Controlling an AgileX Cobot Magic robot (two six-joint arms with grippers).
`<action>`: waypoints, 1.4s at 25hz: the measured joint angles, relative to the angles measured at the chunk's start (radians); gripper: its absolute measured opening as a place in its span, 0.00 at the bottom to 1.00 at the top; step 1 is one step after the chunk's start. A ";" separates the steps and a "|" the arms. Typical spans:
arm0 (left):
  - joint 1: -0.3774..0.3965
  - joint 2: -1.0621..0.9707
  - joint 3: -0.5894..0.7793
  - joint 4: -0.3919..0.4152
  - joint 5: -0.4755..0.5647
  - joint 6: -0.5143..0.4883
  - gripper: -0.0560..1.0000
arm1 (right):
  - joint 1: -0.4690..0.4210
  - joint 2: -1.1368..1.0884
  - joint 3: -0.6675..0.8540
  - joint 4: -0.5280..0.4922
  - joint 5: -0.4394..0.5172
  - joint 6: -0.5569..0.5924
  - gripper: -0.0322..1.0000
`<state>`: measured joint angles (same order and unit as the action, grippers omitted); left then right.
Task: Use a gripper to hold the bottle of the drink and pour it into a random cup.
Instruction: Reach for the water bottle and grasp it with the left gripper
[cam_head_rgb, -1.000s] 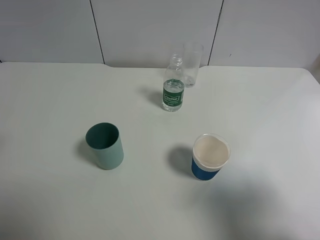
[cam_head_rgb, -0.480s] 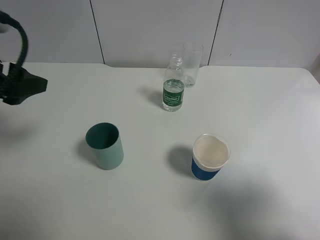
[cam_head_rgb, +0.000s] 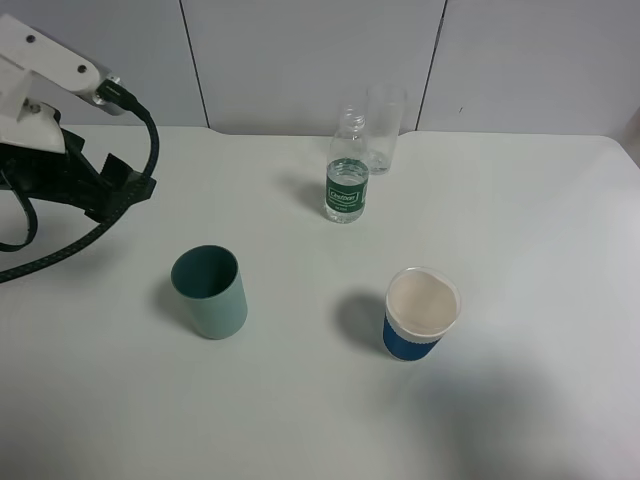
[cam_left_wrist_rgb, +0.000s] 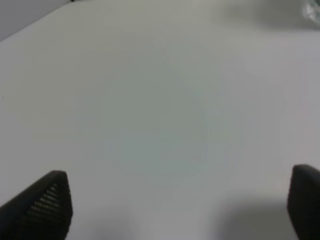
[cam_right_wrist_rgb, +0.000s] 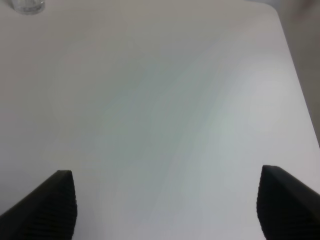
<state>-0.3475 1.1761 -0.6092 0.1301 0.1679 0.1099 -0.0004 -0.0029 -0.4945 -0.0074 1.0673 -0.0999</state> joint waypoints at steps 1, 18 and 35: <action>0.000 0.017 -0.003 0.016 -0.009 -0.004 0.86 | 0.000 0.000 0.000 0.000 0.000 0.000 0.75; 0.000 0.302 -0.122 0.332 -0.255 -0.144 0.86 | 0.000 0.000 0.000 0.000 0.000 0.000 0.75; 0.000 0.472 -0.131 0.454 -0.511 -0.181 0.86 | 0.000 0.000 0.000 0.000 0.000 0.000 0.75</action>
<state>-0.3475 1.6486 -0.7399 0.5841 -0.3433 -0.0708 -0.0004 -0.0029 -0.4945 -0.0074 1.0673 -0.0999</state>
